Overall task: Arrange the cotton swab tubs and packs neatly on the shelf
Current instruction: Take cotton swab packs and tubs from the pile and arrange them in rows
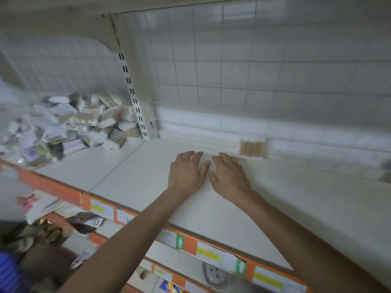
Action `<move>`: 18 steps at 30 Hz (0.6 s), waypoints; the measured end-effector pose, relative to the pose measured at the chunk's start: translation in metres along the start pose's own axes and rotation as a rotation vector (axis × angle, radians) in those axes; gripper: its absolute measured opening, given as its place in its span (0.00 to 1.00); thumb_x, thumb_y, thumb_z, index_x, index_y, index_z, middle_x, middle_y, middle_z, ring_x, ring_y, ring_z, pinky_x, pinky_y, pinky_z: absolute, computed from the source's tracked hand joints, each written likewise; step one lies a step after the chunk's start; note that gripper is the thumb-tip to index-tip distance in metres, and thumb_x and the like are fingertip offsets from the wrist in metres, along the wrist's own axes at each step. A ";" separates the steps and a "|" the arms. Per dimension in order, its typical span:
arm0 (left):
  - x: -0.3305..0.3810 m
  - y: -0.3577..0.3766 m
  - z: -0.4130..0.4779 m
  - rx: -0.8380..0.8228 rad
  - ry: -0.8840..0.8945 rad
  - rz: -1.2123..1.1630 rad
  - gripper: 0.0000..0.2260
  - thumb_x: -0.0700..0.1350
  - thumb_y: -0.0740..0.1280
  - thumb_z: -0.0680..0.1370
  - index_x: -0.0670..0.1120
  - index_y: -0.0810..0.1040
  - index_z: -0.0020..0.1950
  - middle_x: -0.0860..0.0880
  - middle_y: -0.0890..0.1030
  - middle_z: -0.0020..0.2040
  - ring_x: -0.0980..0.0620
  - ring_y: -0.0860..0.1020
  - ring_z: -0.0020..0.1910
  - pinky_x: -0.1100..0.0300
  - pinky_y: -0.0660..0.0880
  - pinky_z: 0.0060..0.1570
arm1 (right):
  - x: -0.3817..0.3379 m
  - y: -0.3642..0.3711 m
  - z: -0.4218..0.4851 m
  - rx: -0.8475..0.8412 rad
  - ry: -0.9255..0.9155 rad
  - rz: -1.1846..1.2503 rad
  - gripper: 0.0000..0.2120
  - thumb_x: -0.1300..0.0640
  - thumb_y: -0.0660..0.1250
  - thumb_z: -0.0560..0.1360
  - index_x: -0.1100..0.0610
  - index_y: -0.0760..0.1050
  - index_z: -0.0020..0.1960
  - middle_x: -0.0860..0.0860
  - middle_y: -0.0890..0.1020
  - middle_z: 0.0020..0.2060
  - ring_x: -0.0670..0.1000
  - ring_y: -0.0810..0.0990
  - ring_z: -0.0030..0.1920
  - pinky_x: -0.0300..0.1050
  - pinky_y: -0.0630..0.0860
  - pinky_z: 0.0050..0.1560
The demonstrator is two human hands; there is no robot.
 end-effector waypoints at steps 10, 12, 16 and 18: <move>-0.183 -0.055 0.010 0.076 -0.260 0.056 0.25 0.57 0.58 0.79 0.44 0.65 0.71 0.43 0.69 0.68 0.42 0.66 0.66 0.49 0.68 0.59 | -0.143 0.073 0.095 -0.033 -0.115 0.154 0.23 0.55 0.60 0.77 0.60 0.62 0.70 0.56 0.66 0.68 0.58 0.64 0.68 0.49 0.64 0.67; -0.212 -0.067 0.013 0.104 -0.310 0.032 0.25 0.56 0.60 0.79 0.43 0.65 0.70 0.42 0.69 0.66 0.41 0.67 0.64 0.48 0.69 0.58 | -0.164 0.079 0.111 -0.038 -0.106 0.232 0.24 0.56 0.61 0.77 0.59 0.62 0.71 0.56 0.67 0.67 0.57 0.64 0.68 0.48 0.64 0.66; -0.265 -0.100 0.026 0.254 -0.390 -0.084 0.24 0.52 0.63 0.78 0.39 0.67 0.69 0.37 0.71 0.64 0.38 0.69 0.62 0.46 0.69 0.58 | -0.201 0.082 0.148 -0.021 -0.074 0.436 0.24 0.56 0.63 0.77 0.58 0.63 0.71 0.58 0.72 0.62 0.57 0.68 0.64 0.47 0.66 0.62; -0.282 -0.119 0.038 0.337 -0.365 -0.102 0.22 0.49 0.65 0.78 0.38 0.69 0.66 0.37 0.73 0.62 0.37 0.70 0.61 0.46 0.68 0.58 | -0.216 0.082 0.168 0.000 -0.059 0.513 0.22 0.57 0.63 0.76 0.58 0.66 0.69 0.58 0.74 0.59 0.57 0.71 0.61 0.46 0.68 0.58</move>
Point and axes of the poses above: each hand's wrist, its own z-axis towards the middle knuckle, its own y-axis out of the palm, x = y × z, the point moved 9 cm from there along z, towards the middle knuckle
